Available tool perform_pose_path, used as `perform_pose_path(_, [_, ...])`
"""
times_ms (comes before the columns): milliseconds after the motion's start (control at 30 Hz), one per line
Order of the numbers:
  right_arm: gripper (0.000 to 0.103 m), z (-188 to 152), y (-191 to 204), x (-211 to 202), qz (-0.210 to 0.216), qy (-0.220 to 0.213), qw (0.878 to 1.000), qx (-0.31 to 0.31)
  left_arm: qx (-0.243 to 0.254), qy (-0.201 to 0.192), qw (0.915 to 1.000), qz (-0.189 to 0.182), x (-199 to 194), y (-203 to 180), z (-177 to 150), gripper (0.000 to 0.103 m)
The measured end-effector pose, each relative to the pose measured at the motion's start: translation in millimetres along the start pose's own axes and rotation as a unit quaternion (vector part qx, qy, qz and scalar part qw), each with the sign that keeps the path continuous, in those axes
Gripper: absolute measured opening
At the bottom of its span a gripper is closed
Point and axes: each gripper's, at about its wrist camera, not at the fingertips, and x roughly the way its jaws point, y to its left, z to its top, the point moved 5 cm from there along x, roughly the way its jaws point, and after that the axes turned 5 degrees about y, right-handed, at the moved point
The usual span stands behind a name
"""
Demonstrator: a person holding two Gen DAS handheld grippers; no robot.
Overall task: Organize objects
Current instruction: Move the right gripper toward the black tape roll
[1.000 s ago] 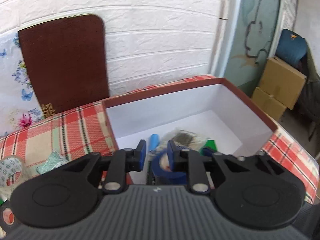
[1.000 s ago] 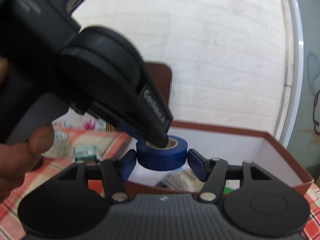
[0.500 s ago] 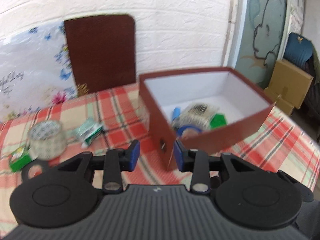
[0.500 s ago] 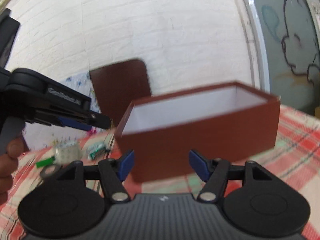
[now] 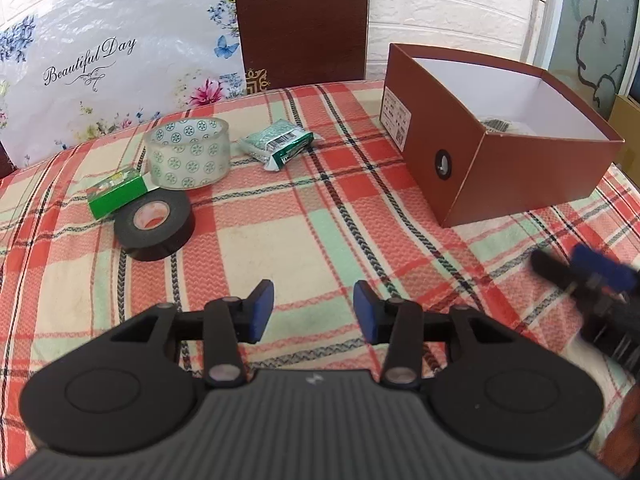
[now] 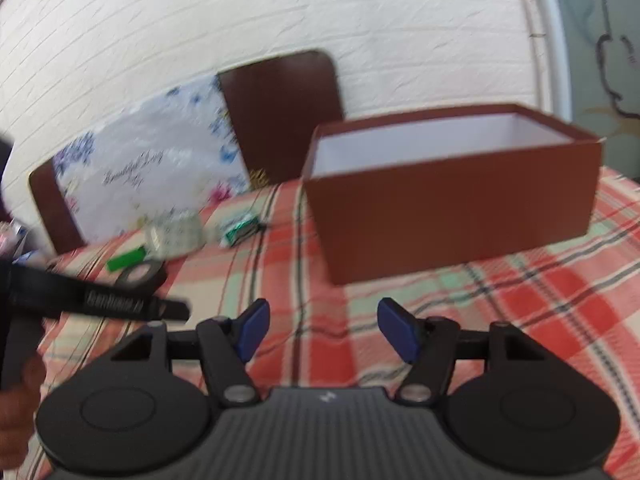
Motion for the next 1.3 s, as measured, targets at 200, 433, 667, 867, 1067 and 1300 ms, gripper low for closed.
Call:
perform_pose_path(200, [0.068, 23, -39, -24, -0.040, -0.038, 0.994, 0.097, 0.007, -0.019, 0.9998, 0.003, -8, 0, -1, 0.060])
perform_pose_path(433, [0.068, 20, -21, -21, -0.029, -0.031, 0.996, 0.078, 0.010, -0.034, 0.9993, 0.009, -16, 6, -3, 0.065])
perform_pose_path(667, [0.068, 20, -8, -24, -0.023, -0.034, 0.997, 0.060, 0.004, -0.035, 0.9993, 0.013, -14, 18, -8, 0.066])
perform_pose_path(867, [0.068, 11, 12, -14, 0.002, -0.005, 1.000, 0.022, -0.018, -0.047, 0.9984, 0.028, -11, 60, -18, 0.066])
perform_pose_path(1067, [0.068, 1, 53, 7, 0.036, 0.029, 0.998, -0.046, -0.068, -0.075, 0.9822, 0.158, -6, 169, -33, 0.072])
perform_pose_path(1300, [0.076, -14, 150, 73, 0.110, 0.067, 0.975, -0.182, -0.177, -0.127, 0.9667, 0.134, 5, 249, -72, 0.080])
